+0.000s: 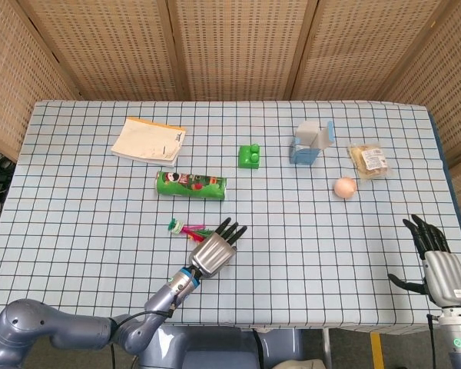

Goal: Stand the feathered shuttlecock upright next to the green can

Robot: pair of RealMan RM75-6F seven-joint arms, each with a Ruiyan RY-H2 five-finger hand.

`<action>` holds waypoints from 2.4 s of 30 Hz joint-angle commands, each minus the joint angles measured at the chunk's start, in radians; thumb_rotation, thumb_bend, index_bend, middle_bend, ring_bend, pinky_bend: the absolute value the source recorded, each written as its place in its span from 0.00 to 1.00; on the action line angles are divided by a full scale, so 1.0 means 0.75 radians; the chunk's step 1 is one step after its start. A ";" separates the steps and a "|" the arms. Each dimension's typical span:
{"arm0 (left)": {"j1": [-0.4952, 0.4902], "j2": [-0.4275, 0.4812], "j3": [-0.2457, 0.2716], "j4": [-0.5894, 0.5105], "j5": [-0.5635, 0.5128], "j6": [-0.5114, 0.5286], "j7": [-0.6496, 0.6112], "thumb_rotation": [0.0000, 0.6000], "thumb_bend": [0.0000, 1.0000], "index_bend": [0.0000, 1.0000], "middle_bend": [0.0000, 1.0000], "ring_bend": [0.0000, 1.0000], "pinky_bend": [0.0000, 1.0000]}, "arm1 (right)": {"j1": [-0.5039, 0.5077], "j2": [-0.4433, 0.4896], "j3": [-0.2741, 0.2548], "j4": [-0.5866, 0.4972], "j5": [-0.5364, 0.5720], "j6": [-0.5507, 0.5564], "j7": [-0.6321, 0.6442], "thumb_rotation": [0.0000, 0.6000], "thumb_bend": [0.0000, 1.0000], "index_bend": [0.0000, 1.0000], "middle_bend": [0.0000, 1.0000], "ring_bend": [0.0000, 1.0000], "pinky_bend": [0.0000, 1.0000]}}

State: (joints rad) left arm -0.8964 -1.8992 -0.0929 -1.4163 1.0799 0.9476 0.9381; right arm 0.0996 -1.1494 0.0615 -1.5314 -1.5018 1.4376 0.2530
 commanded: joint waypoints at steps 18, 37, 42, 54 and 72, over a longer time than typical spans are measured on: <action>0.111 0.378 -0.014 -0.275 0.186 0.187 -0.235 1.00 0.53 0.67 0.00 0.00 0.00 | -0.002 -0.009 -0.008 -0.015 -0.011 0.007 -0.056 1.00 0.01 0.01 0.00 0.00 0.00; 0.188 0.610 -0.070 -0.377 0.269 0.270 -0.490 1.00 0.53 0.68 0.00 0.00 0.00 | 0.001 -0.021 -0.013 -0.021 -0.011 0.000 -0.100 1.00 0.01 0.01 0.00 0.00 0.00; 0.198 0.620 -0.066 -0.362 0.266 0.263 -0.517 1.00 0.53 0.68 0.00 0.00 0.00 | 0.000 -0.021 -0.012 -0.019 -0.010 0.001 -0.097 1.00 0.01 0.01 0.00 0.00 0.00; 0.249 0.655 -0.053 -0.328 0.300 0.289 -0.623 1.00 0.53 0.68 0.00 0.00 0.00 | -0.001 -0.019 -0.011 -0.021 -0.012 0.005 -0.097 1.00 0.01 0.01 0.00 0.00 0.00; 0.291 0.706 -0.061 -0.338 0.344 0.321 -0.694 1.00 0.54 0.68 0.00 0.00 0.00 | 0.000 -0.022 -0.014 -0.021 -0.014 0.001 -0.106 1.00 0.01 0.01 0.00 0.00 0.00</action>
State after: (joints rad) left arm -0.6790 -1.3700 -0.1385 -1.6693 1.3374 1.1880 0.4185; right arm 0.1001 -1.1660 0.0512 -1.5471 -1.5122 1.4386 0.1738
